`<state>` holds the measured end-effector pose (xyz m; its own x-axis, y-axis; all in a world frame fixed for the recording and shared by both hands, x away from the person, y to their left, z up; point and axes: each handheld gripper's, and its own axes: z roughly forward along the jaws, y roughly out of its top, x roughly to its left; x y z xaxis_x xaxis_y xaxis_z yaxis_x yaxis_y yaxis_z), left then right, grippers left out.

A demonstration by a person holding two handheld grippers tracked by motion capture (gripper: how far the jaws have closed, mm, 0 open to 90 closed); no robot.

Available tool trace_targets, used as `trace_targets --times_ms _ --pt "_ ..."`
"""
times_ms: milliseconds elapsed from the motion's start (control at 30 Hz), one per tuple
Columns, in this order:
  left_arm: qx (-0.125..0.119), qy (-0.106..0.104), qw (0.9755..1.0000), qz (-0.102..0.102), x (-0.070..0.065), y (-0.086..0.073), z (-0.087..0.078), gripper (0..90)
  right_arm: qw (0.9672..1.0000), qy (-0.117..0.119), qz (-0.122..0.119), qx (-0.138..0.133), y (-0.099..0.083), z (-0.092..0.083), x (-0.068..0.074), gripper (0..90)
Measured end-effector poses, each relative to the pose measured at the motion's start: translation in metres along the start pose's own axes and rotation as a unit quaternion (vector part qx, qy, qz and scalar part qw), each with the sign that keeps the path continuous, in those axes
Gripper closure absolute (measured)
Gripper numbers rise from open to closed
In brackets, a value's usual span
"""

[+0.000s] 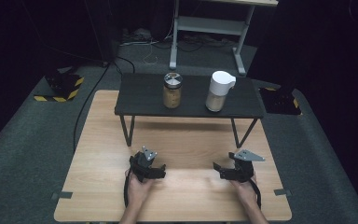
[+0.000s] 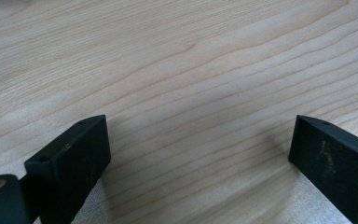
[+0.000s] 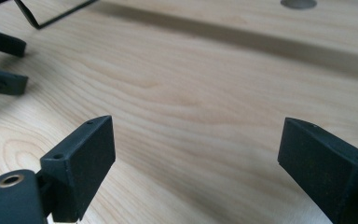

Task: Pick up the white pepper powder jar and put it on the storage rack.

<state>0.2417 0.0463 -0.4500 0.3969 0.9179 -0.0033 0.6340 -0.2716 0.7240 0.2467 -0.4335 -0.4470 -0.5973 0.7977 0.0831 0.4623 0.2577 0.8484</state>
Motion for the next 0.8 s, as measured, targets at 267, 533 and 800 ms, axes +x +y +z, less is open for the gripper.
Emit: trace_targets --times_ms 267,533,800 --pt "0.000 0.000 1.0000 0.000 0.000 0.000 0.000 5.5 0.9998 -0.010 -0.004 0.017 -0.007 0.005 0.004 9.8" --pt "0.000 0.000 1.0000 0.000 0.000 0.000 0.000 5.5 0.9992 -0.024 -0.013 0.029 -0.008 0.008 0.010 9.5" --pt "-0.001 0.001 1.0000 0.000 0.000 0.000 0.000 5.7 0.9975 -0.031 -0.011 0.063 0.002 0.014 0.013 9.5"
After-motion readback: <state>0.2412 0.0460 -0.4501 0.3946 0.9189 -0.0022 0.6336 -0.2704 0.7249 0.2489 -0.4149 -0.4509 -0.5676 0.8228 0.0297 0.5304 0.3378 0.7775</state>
